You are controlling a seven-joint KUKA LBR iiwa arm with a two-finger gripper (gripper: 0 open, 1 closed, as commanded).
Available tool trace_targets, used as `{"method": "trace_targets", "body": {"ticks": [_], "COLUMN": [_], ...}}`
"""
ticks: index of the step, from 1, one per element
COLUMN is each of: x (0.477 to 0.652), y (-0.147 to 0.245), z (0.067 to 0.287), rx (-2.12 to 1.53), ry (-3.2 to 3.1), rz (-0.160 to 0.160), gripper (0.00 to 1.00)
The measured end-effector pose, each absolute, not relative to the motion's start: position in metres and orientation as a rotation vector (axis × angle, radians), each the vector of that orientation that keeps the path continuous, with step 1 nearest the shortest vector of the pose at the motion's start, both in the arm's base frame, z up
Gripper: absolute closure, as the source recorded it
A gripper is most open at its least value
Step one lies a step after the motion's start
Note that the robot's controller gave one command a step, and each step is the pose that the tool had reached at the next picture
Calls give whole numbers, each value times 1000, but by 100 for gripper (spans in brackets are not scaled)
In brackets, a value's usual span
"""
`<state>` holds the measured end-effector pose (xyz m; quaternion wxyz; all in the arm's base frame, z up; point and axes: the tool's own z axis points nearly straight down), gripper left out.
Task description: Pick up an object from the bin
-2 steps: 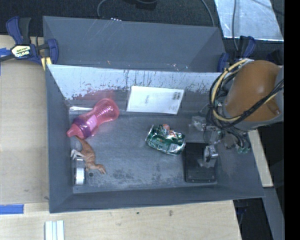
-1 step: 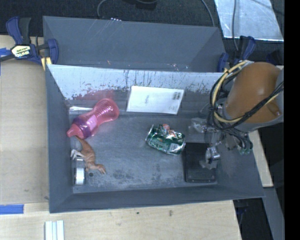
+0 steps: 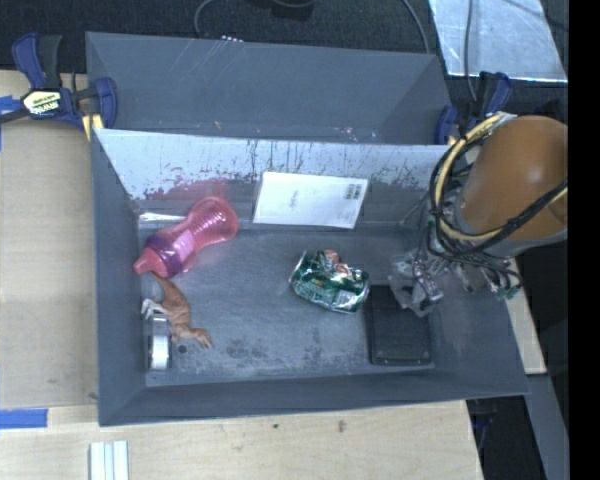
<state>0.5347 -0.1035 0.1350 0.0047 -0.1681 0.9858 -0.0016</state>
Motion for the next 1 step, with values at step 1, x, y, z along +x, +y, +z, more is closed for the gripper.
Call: {"method": "trace_targets", "body": {"ticks": [1], "x": [534], "y": [-103], "z": [134], "rx": [-527], "ry": [3089], "rz": [-3], "gripper": [100]}}
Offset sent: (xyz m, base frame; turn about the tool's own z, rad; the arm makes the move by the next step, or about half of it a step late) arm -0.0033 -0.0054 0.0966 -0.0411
